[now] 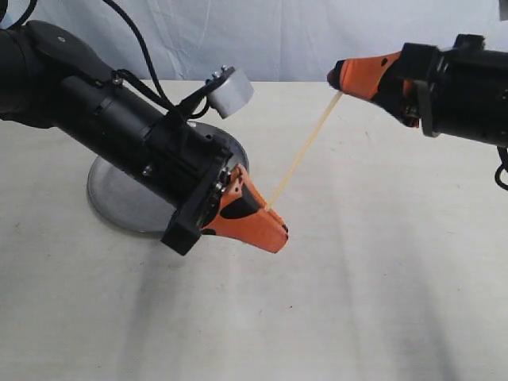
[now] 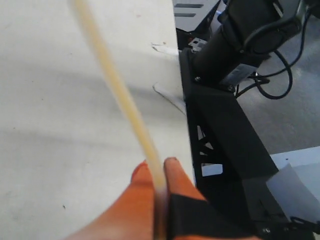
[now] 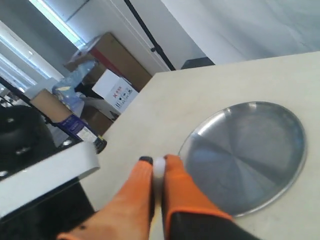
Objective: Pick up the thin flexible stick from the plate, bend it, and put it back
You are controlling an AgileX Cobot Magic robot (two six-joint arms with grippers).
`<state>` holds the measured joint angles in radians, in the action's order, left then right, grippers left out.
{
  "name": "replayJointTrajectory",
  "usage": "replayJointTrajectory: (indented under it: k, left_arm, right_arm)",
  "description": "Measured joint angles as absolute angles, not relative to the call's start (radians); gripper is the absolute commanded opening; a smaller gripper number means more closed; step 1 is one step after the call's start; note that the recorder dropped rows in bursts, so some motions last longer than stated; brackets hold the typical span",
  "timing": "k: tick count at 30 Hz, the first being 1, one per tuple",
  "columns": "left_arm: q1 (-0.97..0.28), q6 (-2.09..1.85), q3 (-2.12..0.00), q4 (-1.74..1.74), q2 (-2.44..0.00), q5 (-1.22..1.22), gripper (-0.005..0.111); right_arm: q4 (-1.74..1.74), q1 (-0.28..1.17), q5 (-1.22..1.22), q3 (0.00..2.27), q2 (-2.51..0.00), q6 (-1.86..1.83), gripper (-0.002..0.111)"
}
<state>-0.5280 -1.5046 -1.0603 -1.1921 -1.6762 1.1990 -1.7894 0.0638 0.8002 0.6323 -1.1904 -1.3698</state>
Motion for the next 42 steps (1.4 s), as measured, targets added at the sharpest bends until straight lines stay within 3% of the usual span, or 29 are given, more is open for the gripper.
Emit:
replayJointTrajectory:
  k: [12,42]
  left_arm:
    - [-0.528,-1.651,-1.06,-1.276,-1.676,1.25,0.0]
    - [-0.467,-1.907,-1.06,-1.589,-1.676,1.253,0.0]
  right_arm:
    - [-1.789,0.126,0.671,0.636,-1.279,-1.457,-0.001]
    - [-1.788,0.132,0.845,0.636,-1.439,-1.517,-0.001]
